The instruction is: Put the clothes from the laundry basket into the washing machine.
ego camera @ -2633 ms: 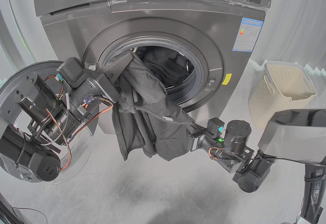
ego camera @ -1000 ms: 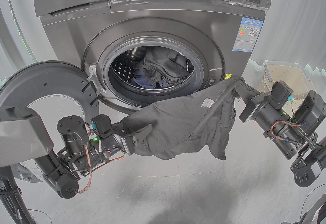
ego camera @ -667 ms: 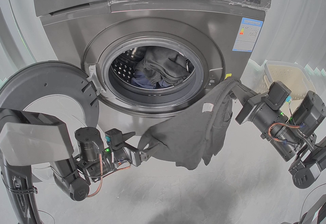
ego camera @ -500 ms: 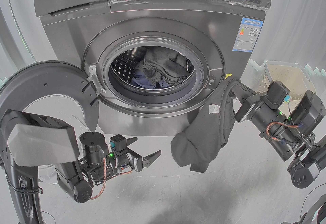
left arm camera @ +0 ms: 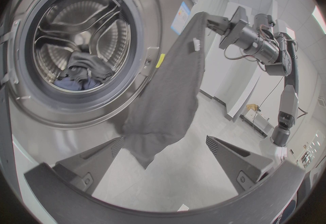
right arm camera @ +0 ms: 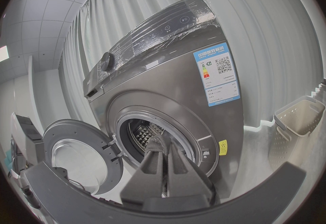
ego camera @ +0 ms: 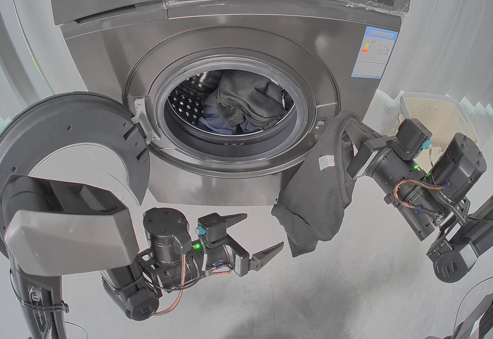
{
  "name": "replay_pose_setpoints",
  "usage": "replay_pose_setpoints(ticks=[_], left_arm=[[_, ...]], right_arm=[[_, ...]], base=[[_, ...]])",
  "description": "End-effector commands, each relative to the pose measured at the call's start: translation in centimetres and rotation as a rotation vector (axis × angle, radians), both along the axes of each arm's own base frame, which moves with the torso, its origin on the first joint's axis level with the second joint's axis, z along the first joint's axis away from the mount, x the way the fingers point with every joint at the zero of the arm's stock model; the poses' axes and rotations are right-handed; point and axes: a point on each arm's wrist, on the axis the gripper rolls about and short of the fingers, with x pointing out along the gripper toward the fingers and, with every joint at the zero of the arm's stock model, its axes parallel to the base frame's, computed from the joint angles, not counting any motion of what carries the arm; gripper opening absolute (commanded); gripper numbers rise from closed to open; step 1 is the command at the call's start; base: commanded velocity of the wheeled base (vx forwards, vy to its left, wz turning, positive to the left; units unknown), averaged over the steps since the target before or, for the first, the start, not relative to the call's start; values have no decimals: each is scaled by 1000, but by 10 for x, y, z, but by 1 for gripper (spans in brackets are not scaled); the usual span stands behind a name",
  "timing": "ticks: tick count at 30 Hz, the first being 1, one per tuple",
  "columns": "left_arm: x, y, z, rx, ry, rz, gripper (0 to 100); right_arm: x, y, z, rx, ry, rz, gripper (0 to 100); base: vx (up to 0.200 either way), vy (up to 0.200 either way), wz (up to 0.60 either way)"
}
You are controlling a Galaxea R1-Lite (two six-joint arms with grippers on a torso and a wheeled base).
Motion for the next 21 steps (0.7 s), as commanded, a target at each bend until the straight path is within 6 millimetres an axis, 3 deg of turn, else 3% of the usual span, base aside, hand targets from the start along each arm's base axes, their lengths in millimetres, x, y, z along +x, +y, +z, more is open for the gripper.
replay_pose_setpoints(ticks=[1, 13, 17, 21], left_arm=[[-4, -15, 13, -37, -44, -41, 100], [-1, -31, 22, -79, -87, -62, 100], [-1, -35, 20, -78, -86, -68, 100], [9, -46, 3, -67, -76, -49, 100]], right_arm=[[6, 7, 0, 10, 1, -17, 0], [37, 42, 8, 56, -8, -58, 0], [43, 47, 11, 71, -22, -56, 0], [52, 57, 20, 109, -60, -44, 0]], base=[[0, 0, 0], [0, 0, 0], [0, 0, 0], [0, 0, 0]])
